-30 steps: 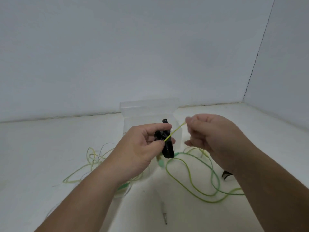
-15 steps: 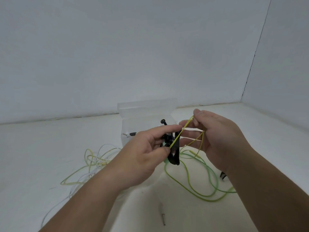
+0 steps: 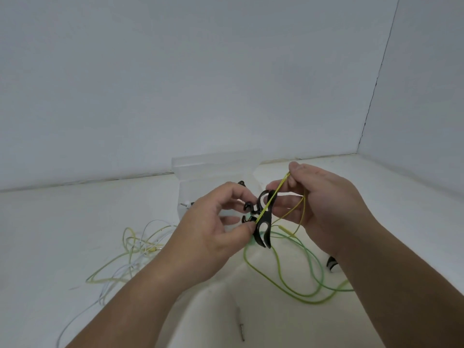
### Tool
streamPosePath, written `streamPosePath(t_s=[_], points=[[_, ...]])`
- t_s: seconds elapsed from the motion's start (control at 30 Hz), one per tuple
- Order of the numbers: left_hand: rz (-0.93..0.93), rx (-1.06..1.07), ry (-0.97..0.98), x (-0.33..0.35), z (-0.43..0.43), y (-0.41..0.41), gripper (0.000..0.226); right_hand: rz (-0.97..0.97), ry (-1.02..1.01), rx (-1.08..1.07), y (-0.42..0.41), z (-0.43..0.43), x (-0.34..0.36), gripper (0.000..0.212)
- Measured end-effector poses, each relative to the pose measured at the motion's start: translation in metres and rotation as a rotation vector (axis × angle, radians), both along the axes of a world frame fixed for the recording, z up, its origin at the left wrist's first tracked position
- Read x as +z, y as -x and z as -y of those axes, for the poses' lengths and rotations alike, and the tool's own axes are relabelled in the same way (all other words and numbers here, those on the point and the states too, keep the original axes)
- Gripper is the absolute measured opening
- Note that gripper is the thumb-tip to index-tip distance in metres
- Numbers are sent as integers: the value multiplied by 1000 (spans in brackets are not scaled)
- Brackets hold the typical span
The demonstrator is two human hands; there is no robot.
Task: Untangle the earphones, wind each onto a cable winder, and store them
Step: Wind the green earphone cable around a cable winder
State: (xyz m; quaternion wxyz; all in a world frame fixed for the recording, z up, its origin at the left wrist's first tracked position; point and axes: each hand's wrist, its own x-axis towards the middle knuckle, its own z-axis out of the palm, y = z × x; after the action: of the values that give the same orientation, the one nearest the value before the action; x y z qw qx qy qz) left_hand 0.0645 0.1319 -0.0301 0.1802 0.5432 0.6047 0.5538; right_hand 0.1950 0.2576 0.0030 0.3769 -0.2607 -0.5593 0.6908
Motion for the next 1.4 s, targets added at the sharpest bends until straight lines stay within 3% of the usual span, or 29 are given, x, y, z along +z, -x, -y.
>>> streamPosePath(t_s=[0.13,0.33,0.53,0.77,0.93,1.23,1.4], points=[[-89,-1,14,2,2,2,18,27,-67,-27,0,-1,-2,38],[-9,-79,18,6,4,1,19,116,-189,-5,0,-6,-7,34],[113,-64,-70,9,3,-3,20,249,-185,15,2,-10,-15,37],[265,141,-253,10,1,2,20,547,-379,370,6,13,-23,41],[150,334,-252,12,2,8,17,472,-399,497,6,20,-17,40],[154,385,-255,14,4,13,23,380,-414,573,2,17,-12,39],[31,445,-243,10,2,14,23,312,-435,635,2,16,-12,27]])
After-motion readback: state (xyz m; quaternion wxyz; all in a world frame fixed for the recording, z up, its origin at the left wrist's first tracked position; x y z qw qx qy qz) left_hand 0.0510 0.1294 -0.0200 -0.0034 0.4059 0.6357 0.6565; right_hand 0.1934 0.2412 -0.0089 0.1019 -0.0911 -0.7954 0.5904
